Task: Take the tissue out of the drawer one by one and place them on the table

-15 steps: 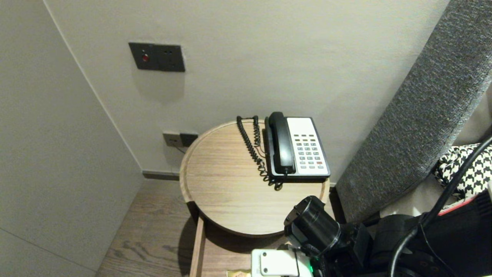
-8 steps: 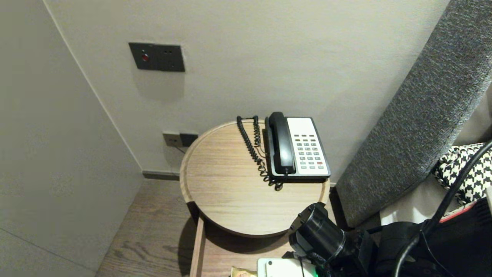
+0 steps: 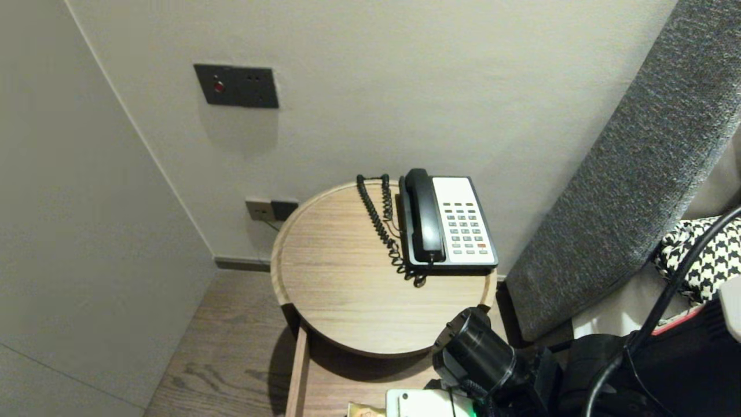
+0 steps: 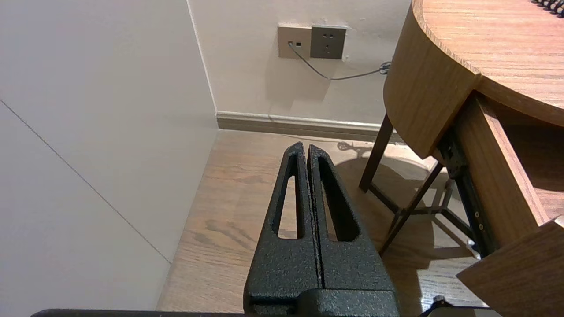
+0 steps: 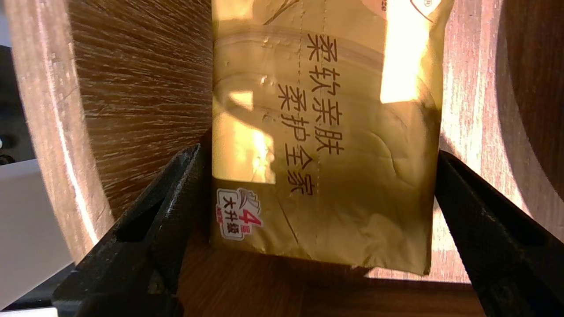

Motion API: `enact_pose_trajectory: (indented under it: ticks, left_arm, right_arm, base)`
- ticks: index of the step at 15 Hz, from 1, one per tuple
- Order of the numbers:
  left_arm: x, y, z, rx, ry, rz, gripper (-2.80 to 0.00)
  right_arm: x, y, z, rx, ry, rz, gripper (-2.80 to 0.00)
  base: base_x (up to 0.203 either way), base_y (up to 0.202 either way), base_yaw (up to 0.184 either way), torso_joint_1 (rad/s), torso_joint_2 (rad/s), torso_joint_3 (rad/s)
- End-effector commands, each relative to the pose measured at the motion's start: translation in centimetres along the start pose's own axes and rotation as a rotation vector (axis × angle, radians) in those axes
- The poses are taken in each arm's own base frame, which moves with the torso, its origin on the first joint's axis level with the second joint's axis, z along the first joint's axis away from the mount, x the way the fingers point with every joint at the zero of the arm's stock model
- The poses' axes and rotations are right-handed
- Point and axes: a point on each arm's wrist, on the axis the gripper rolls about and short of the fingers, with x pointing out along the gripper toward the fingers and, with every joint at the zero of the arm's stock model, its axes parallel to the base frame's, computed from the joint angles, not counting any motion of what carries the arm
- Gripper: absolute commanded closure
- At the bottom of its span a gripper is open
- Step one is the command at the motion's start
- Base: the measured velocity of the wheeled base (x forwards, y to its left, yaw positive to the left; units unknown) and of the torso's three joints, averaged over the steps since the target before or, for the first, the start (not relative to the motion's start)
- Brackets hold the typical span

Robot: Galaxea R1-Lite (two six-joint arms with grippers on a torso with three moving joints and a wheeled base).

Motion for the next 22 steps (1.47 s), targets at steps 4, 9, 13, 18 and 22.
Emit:
enact_pose_trajectory:
  ticks: [4, 9, 13, 18, 22]
  left_arm:
    - [0.0, 0.0, 0.0, 0.000, 0.000, 0.001, 0.00]
    - [0.0, 0.0, 0.0, 0.000, 0.000, 0.001, 0.00]
    - [0.0, 0.0, 0.0, 0.000, 0.000, 0.001, 0.00]
    - [0.0, 0.0, 0.0, 0.000, 0.000, 0.001, 0.00]
    - [0.0, 0.0, 0.0, 0.000, 0.000, 0.001, 0.00]
  right_arm:
    - [0.3, -0.2, 0.2, -0.003, -0.001, 0.002, 0.00]
    - [0.1, -0.1, 0.1, -0.003, -0.002, 0.002, 0.00]
    - [-1.1, -0.3, 0.5, 0.001, -0.036, -0.026, 0.00]
    - [-1.8, -1.3, 0.7, 0.023, -0.061, -0.064, 0.00]
    - [-3.0, -1.4, 0.9, 0.029, -0.089, -0.088, 0.00]
  base:
    - [0.000, 0.000, 0.000, 0.000, 0.00, 0.000]
    - [0.000, 0.000, 0.000, 0.000, 0.00, 0.000]
    - [0.000, 0.000, 0.000, 0.000, 0.00, 0.000]
    - [0.000, 0.000, 0.000, 0.000, 0.00, 0.000]
    - [0.000, 0.000, 0.000, 0.000, 0.00, 0.000]
